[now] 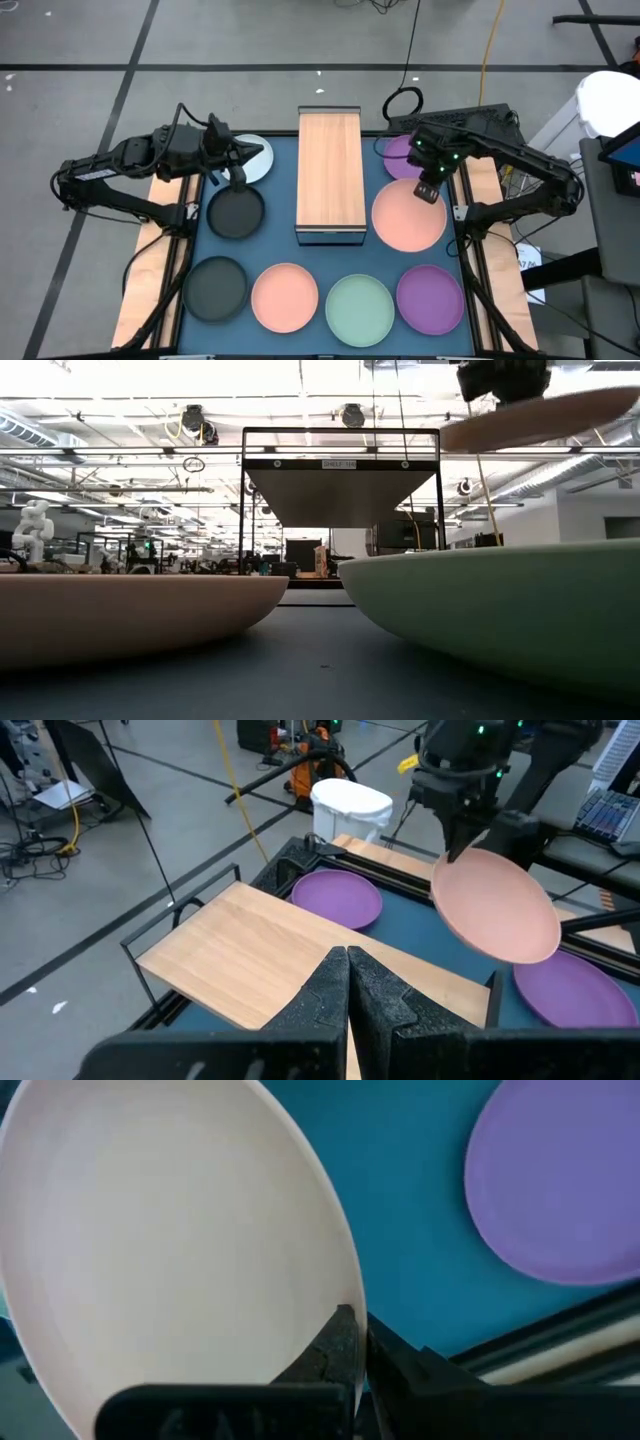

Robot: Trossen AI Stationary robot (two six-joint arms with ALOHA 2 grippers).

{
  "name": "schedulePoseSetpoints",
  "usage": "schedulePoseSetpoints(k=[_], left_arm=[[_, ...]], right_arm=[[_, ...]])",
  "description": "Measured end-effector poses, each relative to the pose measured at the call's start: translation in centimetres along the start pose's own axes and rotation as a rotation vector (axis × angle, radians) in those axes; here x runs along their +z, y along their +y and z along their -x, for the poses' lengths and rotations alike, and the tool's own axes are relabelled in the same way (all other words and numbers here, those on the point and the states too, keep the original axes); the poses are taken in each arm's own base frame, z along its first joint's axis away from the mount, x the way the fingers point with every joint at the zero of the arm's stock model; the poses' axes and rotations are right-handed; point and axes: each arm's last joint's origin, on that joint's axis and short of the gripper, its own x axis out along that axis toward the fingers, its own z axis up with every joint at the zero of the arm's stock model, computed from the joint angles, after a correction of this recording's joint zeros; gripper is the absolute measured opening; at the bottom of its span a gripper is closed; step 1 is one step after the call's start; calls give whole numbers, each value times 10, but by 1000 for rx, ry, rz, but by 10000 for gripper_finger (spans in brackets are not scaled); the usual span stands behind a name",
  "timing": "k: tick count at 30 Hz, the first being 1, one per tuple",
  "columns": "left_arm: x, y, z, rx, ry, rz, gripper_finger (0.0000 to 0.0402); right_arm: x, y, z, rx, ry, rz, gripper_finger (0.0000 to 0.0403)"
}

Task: Place and stack plates onto a shelf
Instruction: Put the top orange plate on the shelf

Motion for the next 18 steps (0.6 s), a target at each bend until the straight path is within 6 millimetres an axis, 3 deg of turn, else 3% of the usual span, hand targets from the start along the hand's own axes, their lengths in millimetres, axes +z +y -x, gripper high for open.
schedulePoseSetpoints(k=[18], left_arm=[[0,0,0,-1,-1,-31,4]], right_arm=[[-2,18,30,296,-50,-134,0]])
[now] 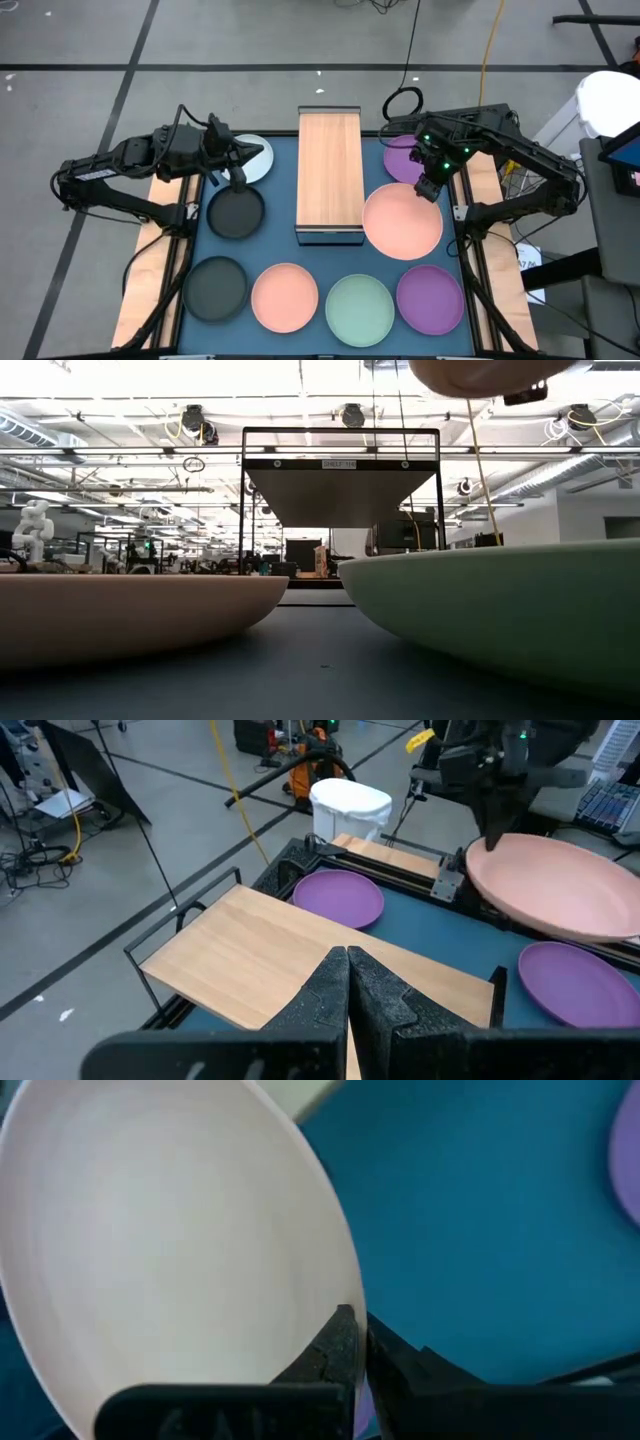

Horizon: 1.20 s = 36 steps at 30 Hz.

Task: Place and stack plates onto a shelf
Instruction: Put the top orange plate on the shelf

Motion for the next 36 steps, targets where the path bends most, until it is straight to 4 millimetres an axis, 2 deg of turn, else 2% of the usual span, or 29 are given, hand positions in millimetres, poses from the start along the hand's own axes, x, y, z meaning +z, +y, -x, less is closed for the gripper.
schedulePoseSetpoints(k=[10,15,25,30,36], left_arm=[[0,0,0,0,0,1,4],[0,0,0,0,0,0,4],[0,1,0,27,-6,0,4],[0,1,0,27,-6,4,4],[0,1,0,27,-6,4,4]], right_arm=[[-4,8,17,51,-63,-90,0],[6,11,18,87,-160,-198,0],[62,25,25,202,-610,-335,0],[96,27,12,226,-696,-336,0],[135,17,-11,191,-773,-452,0]])
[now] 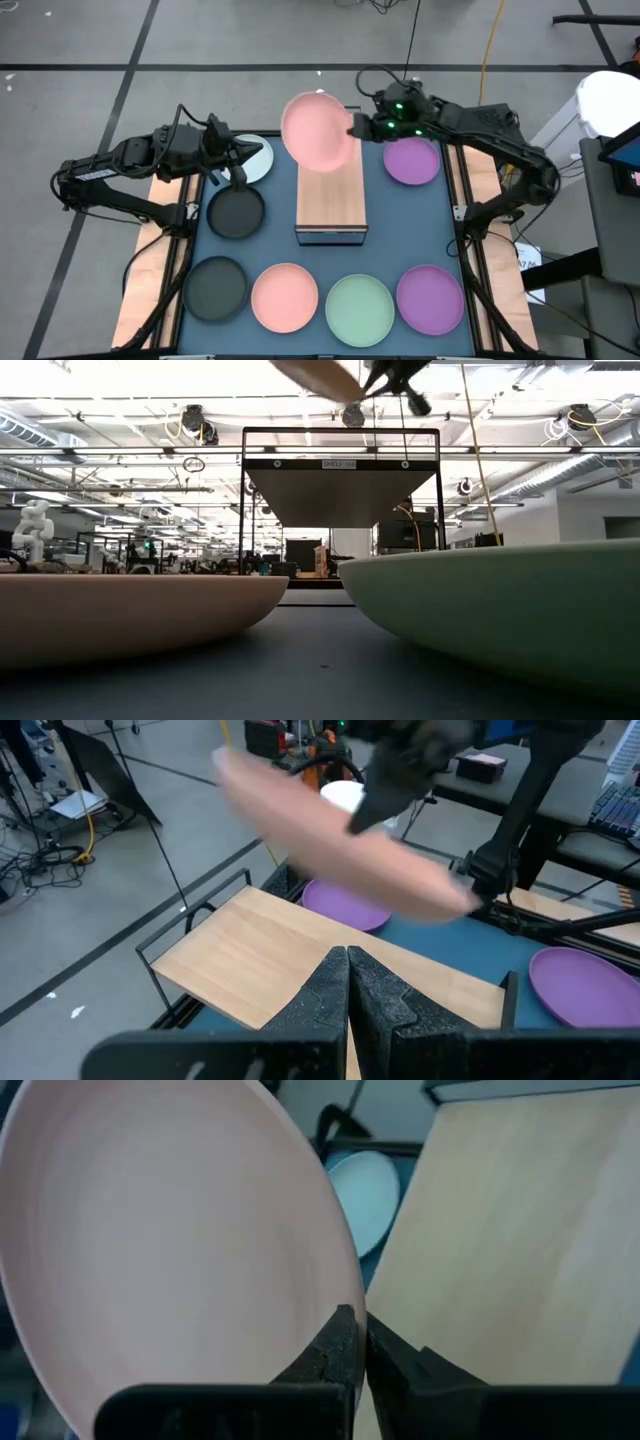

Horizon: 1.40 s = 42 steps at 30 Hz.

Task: Place and stack plates onto a shelf
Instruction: Put the top orange plate on the shelf

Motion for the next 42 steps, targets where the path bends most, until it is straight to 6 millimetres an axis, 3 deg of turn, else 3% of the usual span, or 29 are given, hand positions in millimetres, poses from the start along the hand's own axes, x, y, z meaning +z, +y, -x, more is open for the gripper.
schedulePoseSetpoints(k=[7,11,25,37,42], left_arm=[[0,0,0,7,-1,0,4],[0,0,0,8,-2,-5,4],[0,1,0,21,-5,-60,4],[0,1,0,24,-5,-59,4],[0,1,0,24,-5,-35,4]], right_arm=[[17,-22,-49,-98,-25,-53,0],[26,-41,-65,-160,6,-45,0],[55,-82,-82,-302,-36,-80,0],[55,-101,-106,-369,-8,-96,0],[51,-105,-106,-414,32,-104,0]])
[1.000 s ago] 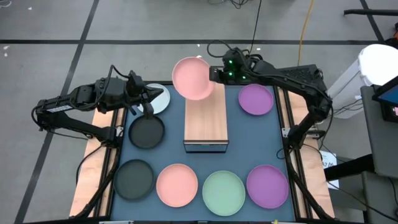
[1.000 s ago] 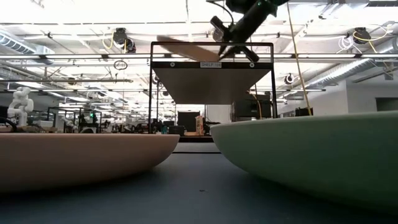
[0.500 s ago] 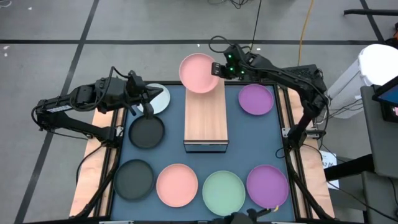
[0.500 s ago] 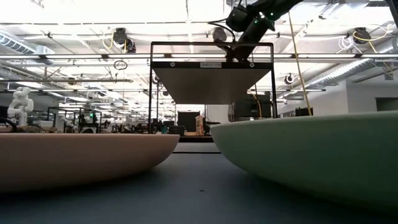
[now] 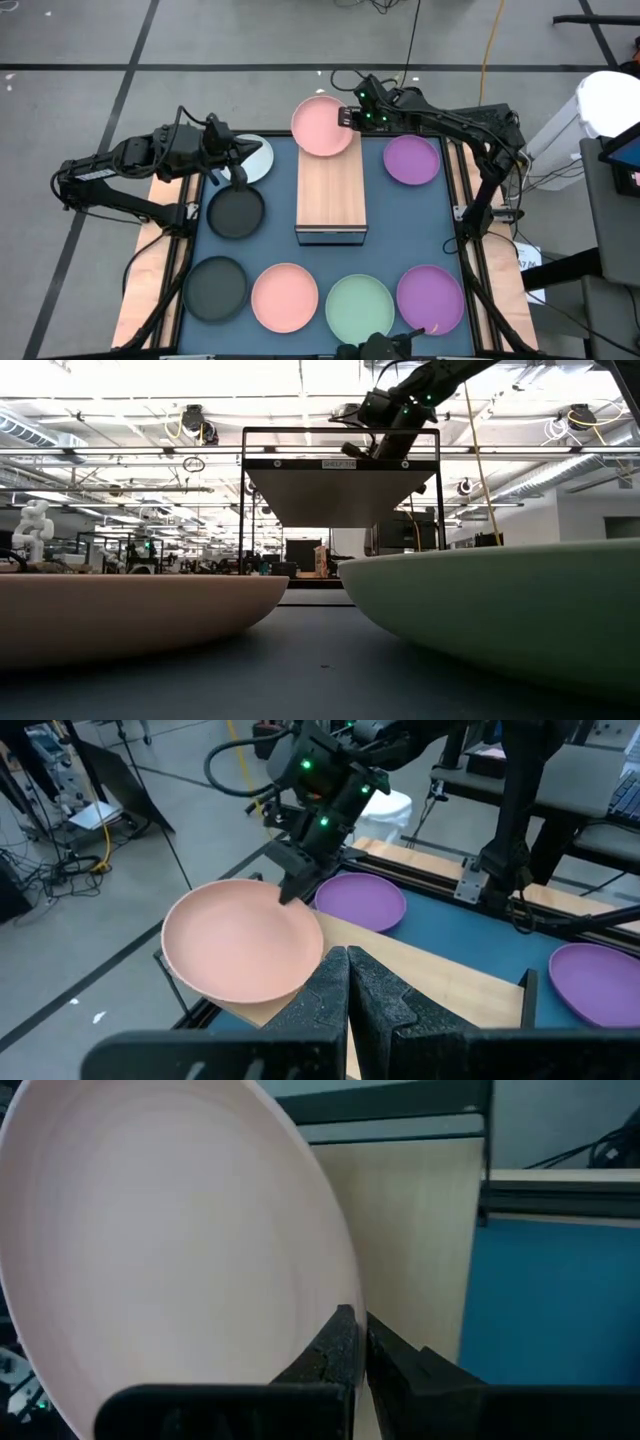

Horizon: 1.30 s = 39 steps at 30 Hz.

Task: Place and stack plates onto a shelf
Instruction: Put the top orange plate on the shelf

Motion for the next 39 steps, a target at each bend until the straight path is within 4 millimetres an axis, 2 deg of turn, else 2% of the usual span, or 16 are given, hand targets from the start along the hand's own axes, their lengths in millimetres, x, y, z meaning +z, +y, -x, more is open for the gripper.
schedulePoseSetpoints(k=[12,21,32,39], left_arm=[[0,0,0,0,1,17,4],[0,0,0,0,1,18,4],[0,0,0,0,1,18,4],[0,0,0,1,1,11,4]], right_arm=[[5,-10,2,-43,13,-19,0],[0,-15,3,-80,85,-7,2],[0,-17,2,-112,68,-31,60],[5,-11,1,-51,15,-57,92]])
